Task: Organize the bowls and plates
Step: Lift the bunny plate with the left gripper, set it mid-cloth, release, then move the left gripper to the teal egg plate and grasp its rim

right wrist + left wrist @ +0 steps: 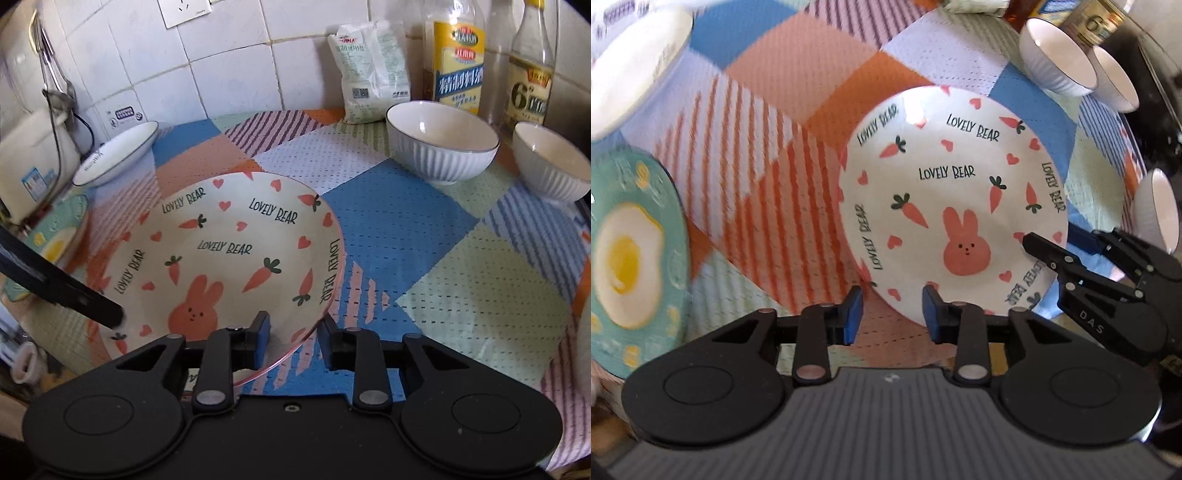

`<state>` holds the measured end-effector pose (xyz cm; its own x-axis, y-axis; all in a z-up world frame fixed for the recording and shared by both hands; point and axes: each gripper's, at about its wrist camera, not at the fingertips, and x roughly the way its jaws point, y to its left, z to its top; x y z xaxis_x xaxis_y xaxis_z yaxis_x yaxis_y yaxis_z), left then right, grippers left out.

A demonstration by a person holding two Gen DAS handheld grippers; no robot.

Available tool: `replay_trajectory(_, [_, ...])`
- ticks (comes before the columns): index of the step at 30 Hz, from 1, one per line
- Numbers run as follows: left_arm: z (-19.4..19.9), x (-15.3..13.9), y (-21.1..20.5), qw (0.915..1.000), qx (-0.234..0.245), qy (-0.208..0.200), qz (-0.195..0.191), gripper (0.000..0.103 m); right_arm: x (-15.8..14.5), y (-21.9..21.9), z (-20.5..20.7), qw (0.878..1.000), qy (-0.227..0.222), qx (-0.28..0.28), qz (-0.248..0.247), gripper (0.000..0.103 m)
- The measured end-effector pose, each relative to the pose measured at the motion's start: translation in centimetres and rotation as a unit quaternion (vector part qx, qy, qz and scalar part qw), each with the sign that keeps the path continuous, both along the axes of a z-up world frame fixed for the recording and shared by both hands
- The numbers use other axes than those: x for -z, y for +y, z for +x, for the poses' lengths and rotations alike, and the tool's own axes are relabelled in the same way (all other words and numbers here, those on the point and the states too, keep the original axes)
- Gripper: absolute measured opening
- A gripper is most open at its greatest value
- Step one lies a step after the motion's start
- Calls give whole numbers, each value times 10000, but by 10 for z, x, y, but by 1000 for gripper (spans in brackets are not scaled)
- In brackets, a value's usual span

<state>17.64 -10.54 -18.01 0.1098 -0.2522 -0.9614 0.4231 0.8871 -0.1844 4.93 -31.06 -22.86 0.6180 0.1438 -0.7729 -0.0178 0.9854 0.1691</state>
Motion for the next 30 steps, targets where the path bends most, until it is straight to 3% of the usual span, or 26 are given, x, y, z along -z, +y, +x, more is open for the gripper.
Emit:
replay_trajectory(6, [4, -24, 21, 9994, 269, -208, 4, 42, -27, 11, -18, 9987, -394, 309, -136, 65])
replay_trajectory(15, [11, -42, 56, 9959, 732, -456, 258, 52, -69, 59, -36, 9873, -1122, 1018, -484, 73])
replay_trajectory(21, [8, -65, 98, 9909, 1144, -703, 122, 66, -88, 108, -46, 9793, -1299, 1436, -594, 74])
replay_trajectory(23, [3, -70, 112, 9866, 1363, -902, -7, 77, -93, 129, -48, 9773, -1377, 1457, -687, 75])
replay_trajectory(24, [-1, -72, 119, 9832, 1487, -1063, -26, 79, -95, 140, -50, 9760, -1434, 1468, -724, 79])
replay_trajectory(26, [-8, -72, 132, 9780, 1638, -1295, 29, 82, -97, 163, -54, 9727, -1602, 1484, -785, 96])
replay_trajectory(30, [-11, -65, 160, 9751, 1759, -1348, 121, 84, -95, 208, -54, 9711, -1670, 1455, -885, 99])
